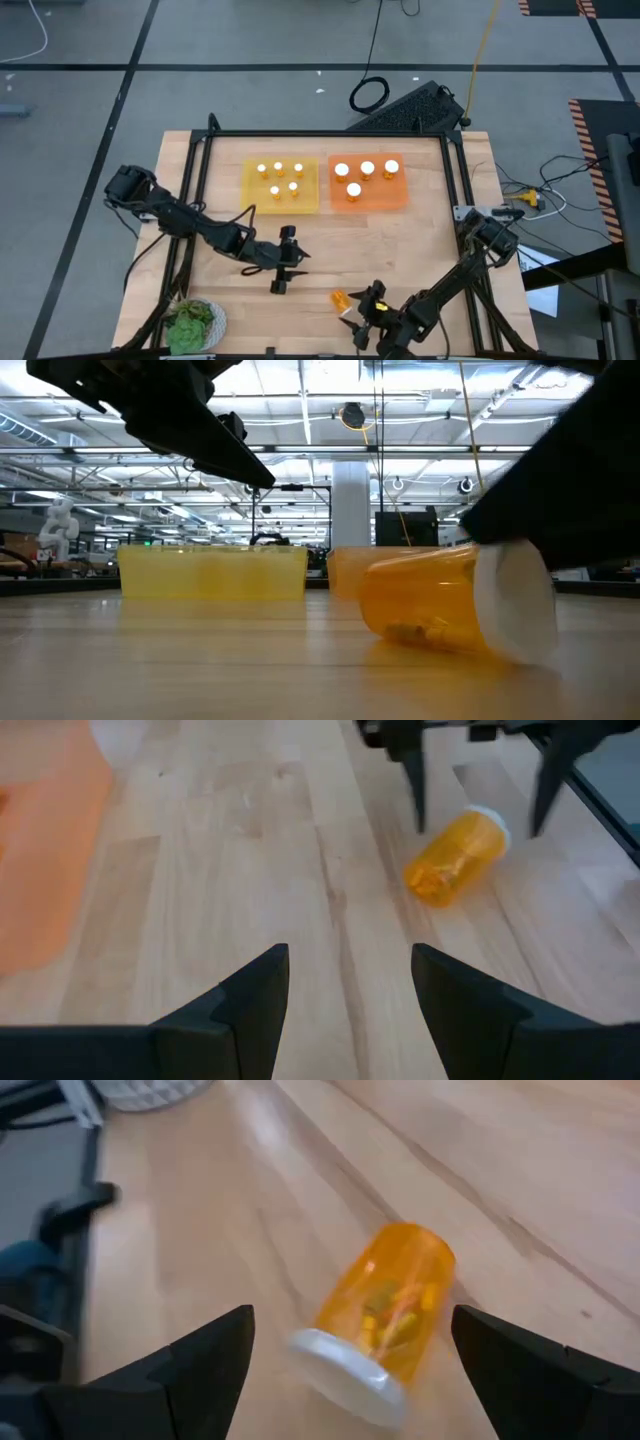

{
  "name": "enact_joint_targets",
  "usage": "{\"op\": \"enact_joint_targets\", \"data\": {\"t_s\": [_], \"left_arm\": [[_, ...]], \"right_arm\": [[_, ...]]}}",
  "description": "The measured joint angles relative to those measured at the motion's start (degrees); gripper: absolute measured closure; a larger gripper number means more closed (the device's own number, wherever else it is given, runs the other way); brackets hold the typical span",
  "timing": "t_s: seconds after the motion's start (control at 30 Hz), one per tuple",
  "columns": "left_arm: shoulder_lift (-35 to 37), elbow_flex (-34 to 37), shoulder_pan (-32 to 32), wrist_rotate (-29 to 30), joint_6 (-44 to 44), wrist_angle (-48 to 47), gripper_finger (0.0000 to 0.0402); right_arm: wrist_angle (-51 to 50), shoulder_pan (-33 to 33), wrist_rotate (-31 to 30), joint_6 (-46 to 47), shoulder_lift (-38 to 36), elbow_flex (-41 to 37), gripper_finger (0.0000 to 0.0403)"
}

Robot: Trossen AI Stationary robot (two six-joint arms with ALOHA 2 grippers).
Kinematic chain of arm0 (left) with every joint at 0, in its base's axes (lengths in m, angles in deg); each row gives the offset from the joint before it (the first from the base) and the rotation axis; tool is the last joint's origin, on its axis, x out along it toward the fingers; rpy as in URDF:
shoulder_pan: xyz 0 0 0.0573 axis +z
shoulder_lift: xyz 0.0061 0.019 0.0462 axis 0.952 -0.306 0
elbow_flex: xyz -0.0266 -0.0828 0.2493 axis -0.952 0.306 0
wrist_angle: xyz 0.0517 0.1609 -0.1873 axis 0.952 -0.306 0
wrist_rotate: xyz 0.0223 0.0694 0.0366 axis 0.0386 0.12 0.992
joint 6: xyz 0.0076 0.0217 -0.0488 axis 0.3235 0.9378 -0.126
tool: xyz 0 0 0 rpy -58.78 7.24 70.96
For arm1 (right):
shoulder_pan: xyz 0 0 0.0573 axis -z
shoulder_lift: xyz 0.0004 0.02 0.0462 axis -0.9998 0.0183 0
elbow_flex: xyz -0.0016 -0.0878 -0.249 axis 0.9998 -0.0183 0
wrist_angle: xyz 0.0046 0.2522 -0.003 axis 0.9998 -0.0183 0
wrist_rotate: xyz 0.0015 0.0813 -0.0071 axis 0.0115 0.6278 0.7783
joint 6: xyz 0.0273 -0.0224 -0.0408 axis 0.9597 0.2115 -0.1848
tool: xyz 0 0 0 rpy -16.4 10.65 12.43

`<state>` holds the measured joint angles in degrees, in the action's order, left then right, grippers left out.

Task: Pick and place medicine bottles into bin by pill shape (circle, oval)
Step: Put the big orange pill bottle into the orange bin

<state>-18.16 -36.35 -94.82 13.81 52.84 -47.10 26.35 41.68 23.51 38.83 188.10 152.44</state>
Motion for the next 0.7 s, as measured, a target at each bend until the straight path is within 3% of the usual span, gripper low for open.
{"op": "enact_joint_targets", "data": {"t_s": [0.4, 0.7], "left_arm": [[0.0, 0.0, -0.28, 0.0, 0.0, -0.32, 0.0186], [0.0, 0.0, -0.28, 0.0, -0.17, -0.3, 0.0186]], "right_arm": [[-5.11, 2.22, 3.08, 3.8, 1.5, -0.05, 0.0081], [-9.99, 2.23, 2.98, 3.62, 1.45, -0.05, 0.0144]]}}
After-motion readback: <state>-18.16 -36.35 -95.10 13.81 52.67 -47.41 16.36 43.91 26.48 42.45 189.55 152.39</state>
